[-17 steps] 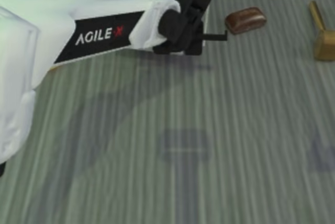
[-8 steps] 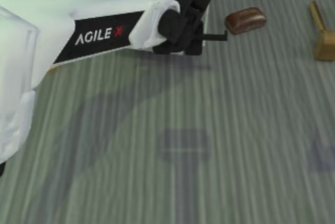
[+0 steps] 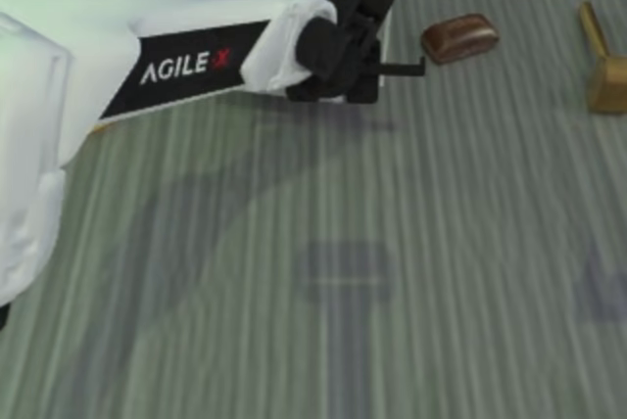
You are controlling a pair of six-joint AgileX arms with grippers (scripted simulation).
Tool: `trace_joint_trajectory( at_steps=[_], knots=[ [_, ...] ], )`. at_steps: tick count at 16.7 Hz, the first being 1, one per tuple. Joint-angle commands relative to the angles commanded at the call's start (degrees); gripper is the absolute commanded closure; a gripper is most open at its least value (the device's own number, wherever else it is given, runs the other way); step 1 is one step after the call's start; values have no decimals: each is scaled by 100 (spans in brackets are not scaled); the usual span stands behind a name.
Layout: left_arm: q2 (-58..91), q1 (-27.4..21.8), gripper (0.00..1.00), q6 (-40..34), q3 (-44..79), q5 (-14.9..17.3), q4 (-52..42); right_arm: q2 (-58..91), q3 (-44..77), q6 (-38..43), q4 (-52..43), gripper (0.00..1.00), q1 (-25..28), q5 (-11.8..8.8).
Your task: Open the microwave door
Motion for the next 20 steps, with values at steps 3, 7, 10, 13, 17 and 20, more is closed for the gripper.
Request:
trace_joint_trajectory(
  at_steps=[3,7,10,13,17,20],
  knots=[
    [19,-50,100,-25,15,38,5,0,0,0,0,0,0,0],
    [-126,-3,100,142,-202,123,130,0,0,0,0,0,0,0],
    [-245,39,100,288,-399,210,250,0,0,0,0,0,0,0],
    [-250,44,100,300,-417,217,256,0,0,0,0,0,0,0],
    [-250,44,100,300,-417,217,256,0,0,0,0,0,0,0],
    [-250,44,100,300,-417,217,256,0,0,0,0,0,0,0]
  ],
)
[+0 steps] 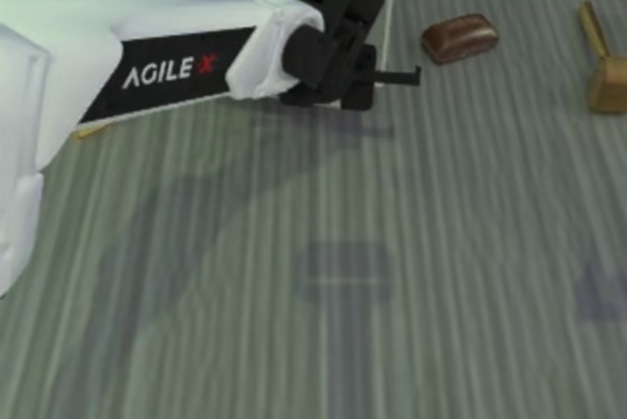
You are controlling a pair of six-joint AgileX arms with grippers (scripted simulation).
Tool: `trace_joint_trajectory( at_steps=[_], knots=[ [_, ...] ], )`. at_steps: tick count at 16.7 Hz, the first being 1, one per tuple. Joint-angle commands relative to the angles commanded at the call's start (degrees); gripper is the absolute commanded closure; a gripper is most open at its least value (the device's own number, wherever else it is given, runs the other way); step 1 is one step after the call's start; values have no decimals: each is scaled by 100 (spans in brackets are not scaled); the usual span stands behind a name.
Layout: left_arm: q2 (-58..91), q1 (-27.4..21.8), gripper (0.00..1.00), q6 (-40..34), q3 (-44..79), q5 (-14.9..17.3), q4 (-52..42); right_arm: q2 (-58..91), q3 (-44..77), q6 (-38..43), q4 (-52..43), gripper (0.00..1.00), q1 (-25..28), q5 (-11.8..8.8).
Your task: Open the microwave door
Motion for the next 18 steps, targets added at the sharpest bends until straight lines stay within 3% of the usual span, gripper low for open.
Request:
trace_joint_trajectory(
  at_steps=[18],
  knots=[
    [-6,-35,100,23,-55,66,18,0,0,0,0,0,0,0]
  ],
)
